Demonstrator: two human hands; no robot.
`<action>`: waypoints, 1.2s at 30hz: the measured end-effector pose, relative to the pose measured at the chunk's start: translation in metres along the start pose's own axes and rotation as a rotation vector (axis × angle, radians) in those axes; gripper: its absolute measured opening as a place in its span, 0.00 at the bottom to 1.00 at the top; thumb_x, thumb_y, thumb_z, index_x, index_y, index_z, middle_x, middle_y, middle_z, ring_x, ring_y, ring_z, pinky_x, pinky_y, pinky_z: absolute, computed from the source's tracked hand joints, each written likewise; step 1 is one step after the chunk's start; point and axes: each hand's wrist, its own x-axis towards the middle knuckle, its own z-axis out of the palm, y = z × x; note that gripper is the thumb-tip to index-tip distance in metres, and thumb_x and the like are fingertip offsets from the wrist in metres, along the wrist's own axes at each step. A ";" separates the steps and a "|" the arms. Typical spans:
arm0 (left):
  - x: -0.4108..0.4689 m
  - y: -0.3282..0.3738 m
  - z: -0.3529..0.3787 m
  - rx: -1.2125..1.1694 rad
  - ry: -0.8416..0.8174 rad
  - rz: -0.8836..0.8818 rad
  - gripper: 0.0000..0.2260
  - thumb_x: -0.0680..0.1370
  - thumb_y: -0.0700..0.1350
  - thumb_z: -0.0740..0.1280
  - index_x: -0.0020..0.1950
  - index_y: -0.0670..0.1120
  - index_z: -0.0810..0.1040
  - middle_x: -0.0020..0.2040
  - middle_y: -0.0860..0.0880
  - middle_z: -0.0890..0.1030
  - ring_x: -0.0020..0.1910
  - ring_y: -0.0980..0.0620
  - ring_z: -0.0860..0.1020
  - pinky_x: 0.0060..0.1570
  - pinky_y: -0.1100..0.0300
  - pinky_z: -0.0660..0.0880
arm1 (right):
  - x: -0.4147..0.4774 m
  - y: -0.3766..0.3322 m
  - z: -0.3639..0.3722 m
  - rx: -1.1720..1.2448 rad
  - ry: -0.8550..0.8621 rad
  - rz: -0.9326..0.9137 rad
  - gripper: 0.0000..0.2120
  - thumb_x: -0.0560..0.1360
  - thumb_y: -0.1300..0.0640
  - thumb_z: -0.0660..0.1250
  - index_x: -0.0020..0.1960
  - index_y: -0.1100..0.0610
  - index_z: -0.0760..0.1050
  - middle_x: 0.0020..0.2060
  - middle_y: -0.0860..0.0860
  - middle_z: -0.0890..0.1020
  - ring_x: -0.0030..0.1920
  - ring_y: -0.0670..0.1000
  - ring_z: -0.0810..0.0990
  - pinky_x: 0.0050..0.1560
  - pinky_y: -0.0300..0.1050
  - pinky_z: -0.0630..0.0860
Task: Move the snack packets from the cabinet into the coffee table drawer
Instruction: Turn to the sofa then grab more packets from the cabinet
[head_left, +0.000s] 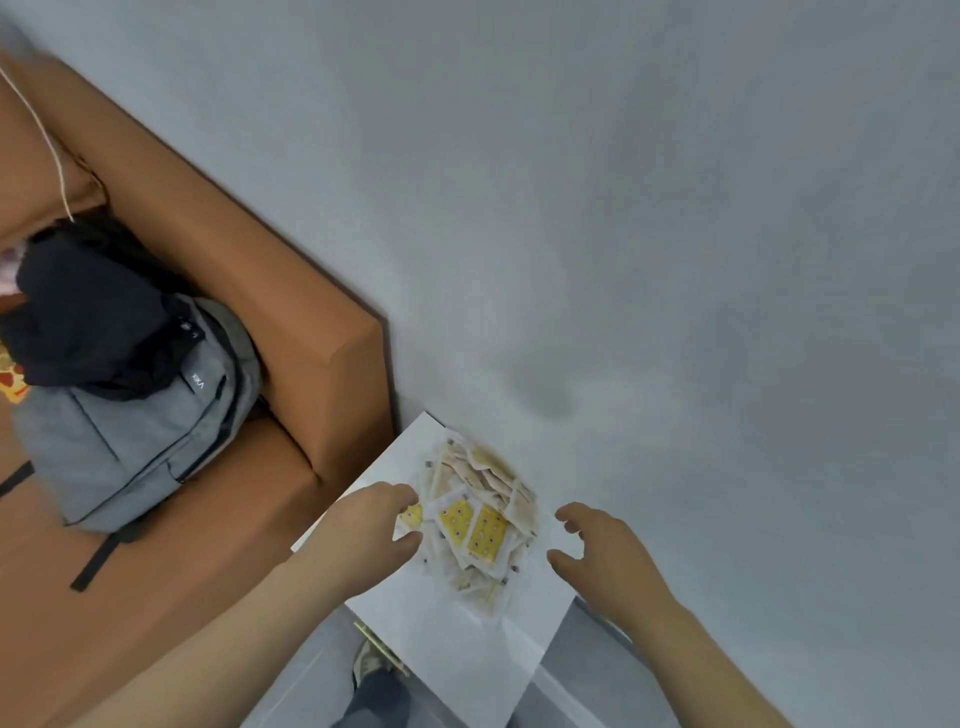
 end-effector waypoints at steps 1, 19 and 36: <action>0.010 -0.009 0.003 0.001 -0.019 0.000 0.18 0.78 0.53 0.63 0.67 0.52 0.71 0.61 0.54 0.76 0.58 0.55 0.75 0.54 0.64 0.71 | 0.008 -0.003 0.006 0.012 -0.001 0.020 0.22 0.76 0.50 0.65 0.69 0.49 0.66 0.63 0.47 0.73 0.63 0.46 0.72 0.58 0.37 0.67; 0.134 -0.078 0.157 -0.101 -0.111 -0.145 0.26 0.73 0.60 0.67 0.67 0.51 0.68 0.62 0.51 0.73 0.57 0.52 0.75 0.54 0.61 0.73 | 0.168 0.055 0.116 -0.038 -0.036 0.053 0.27 0.76 0.51 0.65 0.72 0.53 0.62 0.64 0.52 0.71 0.62 0.52 0.72 0.58 0.40 0.68; 0.176 -0.070 0.245 -0.100 0.011 -0.242 0.50 0.65 0.66 0.72 0.76 0.49 0.49 0.74 0.44 0.54 0.71 0.42 0.57 0.66 0.49 0.66 | 0.228 0.083 0.174 -0.015 0.000 -0.033 0.33 0.71 0.52 0.70 0.73 0.51 0.60 0.65 0.51 0.70 0.58 0.53 0.75 0.53 0.45 0.75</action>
